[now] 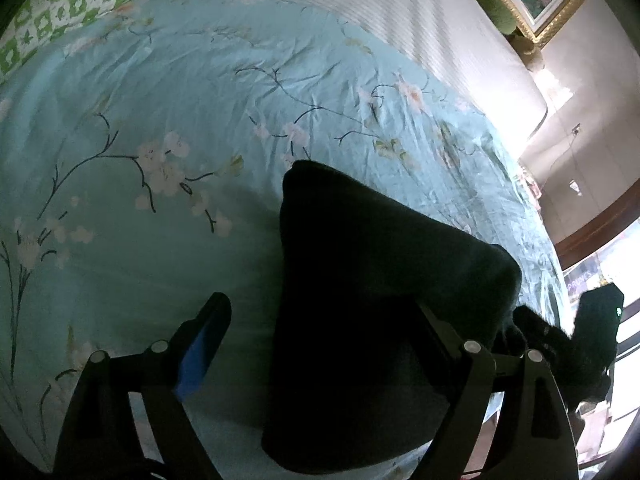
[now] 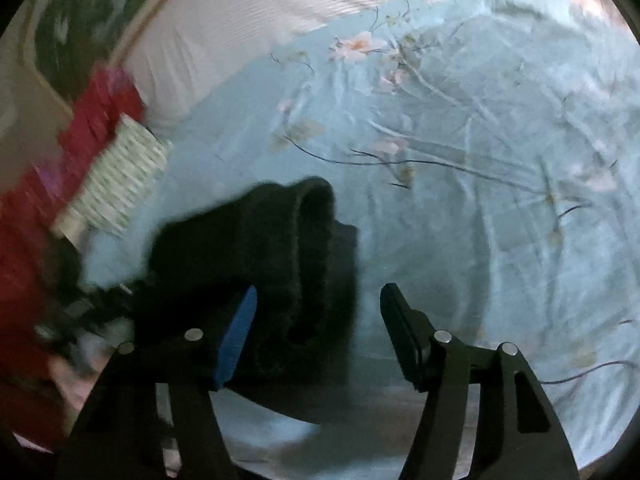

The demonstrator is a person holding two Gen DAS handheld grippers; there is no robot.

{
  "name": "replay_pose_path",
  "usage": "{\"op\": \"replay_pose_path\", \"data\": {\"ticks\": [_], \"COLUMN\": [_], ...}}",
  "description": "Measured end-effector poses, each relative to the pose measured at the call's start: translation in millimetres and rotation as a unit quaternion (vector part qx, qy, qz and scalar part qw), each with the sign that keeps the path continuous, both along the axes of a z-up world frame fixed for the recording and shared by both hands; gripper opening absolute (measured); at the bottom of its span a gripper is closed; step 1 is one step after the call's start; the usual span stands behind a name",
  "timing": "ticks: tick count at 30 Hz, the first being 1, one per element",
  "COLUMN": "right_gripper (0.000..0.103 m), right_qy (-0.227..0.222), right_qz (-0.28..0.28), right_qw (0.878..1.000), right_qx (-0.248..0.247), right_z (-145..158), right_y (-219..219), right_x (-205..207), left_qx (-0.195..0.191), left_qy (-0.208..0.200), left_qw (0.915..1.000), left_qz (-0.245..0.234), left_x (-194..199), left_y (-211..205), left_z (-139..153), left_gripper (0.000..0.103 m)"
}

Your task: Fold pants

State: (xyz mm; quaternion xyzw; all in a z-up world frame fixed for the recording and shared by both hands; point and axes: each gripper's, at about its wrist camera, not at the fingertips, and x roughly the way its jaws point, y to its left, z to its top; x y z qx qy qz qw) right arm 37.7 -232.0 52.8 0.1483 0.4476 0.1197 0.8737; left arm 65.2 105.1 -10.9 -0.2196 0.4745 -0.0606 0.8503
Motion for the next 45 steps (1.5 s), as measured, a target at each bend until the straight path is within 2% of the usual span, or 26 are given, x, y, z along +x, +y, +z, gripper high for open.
{"op": "replay_pose_path", "data": {"ticks": [6, 13, 15, 16, 17, 18, 23, 25, 29, 32, 36, 45], "right_gripper": [0.067, 0.061, 0.059, 0.059, 0.057, 0.056, 0.047, 0.046, 0.044, 0.044, 0.044, 0.044], "right_qy": [0.032, 0.041, 0.039, 0.038, 0.038, 0.036, 0.025, 0.017, 0.006, -0.005, -0.018, -0.018], "right_qz": [-0.014, 0.021, 0.027, 0.028, 0.030, 0.030, 0.032, 0.037, 0.045, 0.056, 0.078, 0.118], "right_qw": [0.997, 0.997, 0.998, 0.998, 0.998, 0.997, 0.997, 0.997, 0.997, 0.996, 0.995, 0.991], "right_qx": [0.064, 0.054, 0.048, 0.048, 0.051, 0.057, 0.069, 0.067, 0.066, 0.072, 0.062, 0.056], "right_z": [-19, -35, -34, -34, -34, -34, -29, -24, -12, -2, 7, 2], "right_y": [-4, -6, -4, -3, -4, -4, -2, 1, 8, 17, 42, 91], "right_x": [22, 21, 20, 20, 20, 20, 15, 12, 15, 22, 43, 82], "left_qx": [-0.004, -0.019, -0.029, -0.035, -0.045, -0.056, -0.039, -0.038, -0.042, -0.028, -0.023, -0.005], "left_qy": [0.006, 0.008, 0.008, 0.007, 0.006, 0.005, -0.015, -0.024, -0.036, -0.054, -0.064, -0.074], "left_qw": [1.0000, 0.9997, 0.9993, 0.9991, 0.9985, 0.9977, 0.9985, 0.9984, 0.9981, 0.9980, 0.9977, 0.9953], "left_qz": [-0.002, -0.013, -0.020, -0.024, -0.031, -0.036, -0.034, -0.033, -0.028, -0.018, 0.007, 0.062], "left_x": [6, 11, 12, 12, 12, 12, 7, 6, 3, 1, 7, 10], "left_y": [-1, -1, -1, -1, -1, -1, -8, -8, -6, 0, 23, 70], "left_z": [-5, -19, -21, -21, -21, -21, -8, 0, 14, 26, 38, 52], "left_gripper": [0.088, 0.084, 0.080, 0.070, 0.056, 0.056, 0.038, 0.036, 0.034, 0.034, 0.034, 0.034]}}
